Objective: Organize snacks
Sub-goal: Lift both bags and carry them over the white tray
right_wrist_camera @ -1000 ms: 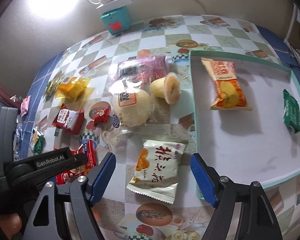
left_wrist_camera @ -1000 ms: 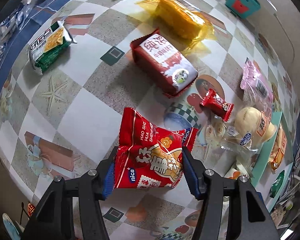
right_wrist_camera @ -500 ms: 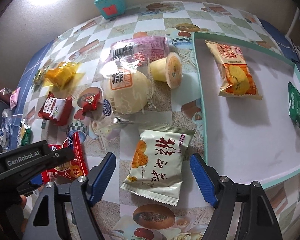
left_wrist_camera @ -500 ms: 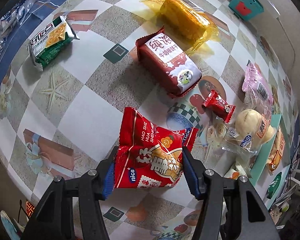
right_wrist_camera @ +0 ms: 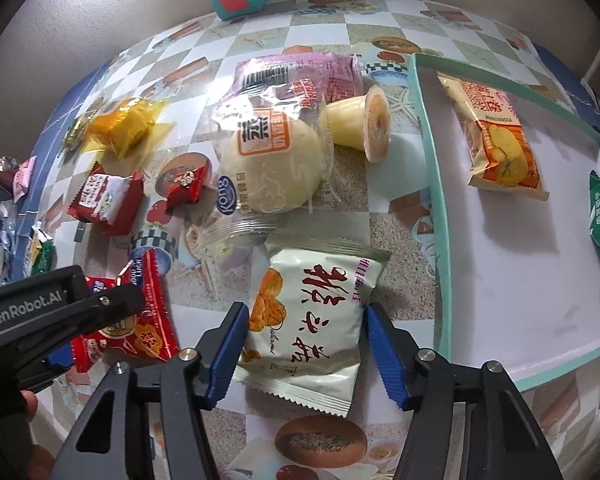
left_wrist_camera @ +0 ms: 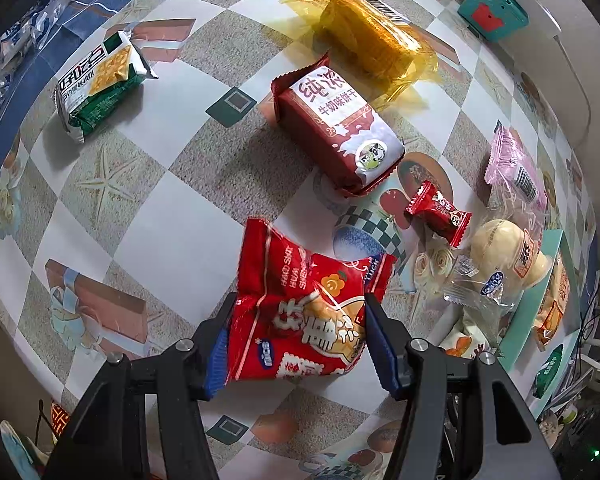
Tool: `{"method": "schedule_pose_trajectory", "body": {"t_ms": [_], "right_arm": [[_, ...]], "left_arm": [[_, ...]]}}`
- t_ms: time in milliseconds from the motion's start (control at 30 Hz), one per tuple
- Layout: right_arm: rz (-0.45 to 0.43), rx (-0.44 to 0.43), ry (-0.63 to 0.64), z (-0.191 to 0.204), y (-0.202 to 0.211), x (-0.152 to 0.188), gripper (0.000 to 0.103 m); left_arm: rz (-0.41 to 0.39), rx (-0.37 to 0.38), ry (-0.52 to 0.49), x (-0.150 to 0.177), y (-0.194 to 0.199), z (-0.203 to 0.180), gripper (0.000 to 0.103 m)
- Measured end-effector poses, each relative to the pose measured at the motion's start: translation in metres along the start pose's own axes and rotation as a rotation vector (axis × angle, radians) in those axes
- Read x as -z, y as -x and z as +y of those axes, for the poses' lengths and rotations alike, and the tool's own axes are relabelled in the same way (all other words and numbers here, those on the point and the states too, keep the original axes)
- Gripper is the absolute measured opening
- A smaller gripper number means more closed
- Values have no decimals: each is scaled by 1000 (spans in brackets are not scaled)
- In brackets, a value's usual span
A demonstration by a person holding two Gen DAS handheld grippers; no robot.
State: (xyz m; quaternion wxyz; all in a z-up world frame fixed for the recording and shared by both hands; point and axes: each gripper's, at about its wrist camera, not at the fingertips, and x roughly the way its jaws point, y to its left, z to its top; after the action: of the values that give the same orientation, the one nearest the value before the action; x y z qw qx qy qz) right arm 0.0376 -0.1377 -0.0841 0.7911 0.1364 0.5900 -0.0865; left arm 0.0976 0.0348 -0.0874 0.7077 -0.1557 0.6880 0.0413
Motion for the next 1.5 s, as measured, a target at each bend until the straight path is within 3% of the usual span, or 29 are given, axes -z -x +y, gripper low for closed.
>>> {"method": "schedule_pose_trajectory", "body": {"t_ms": [167, 600, 967, 1167, 1500], "right_arm": [[-19, 90, 55, 9, -3, 4, 57], [-32, 34, 21, -9, 13, 1, 55], [-114, -34, 23, -19, 61, -2, 55], [-165, -24, 20, -13, 75, -3, 55], [-156, 11, -118, -69, 77, -8, 55]], "left_arm": [[-3, -8, -6, -1, -1, -2, 61], [-21, 1, 23, -3, 10, 4, 59], [-113, 54, 38, 2, 47, 1, 59], [-164, 72, 23, 7, 68, -7, 59], [-168, 78, -23, 18, 70, -34, 59]]}}
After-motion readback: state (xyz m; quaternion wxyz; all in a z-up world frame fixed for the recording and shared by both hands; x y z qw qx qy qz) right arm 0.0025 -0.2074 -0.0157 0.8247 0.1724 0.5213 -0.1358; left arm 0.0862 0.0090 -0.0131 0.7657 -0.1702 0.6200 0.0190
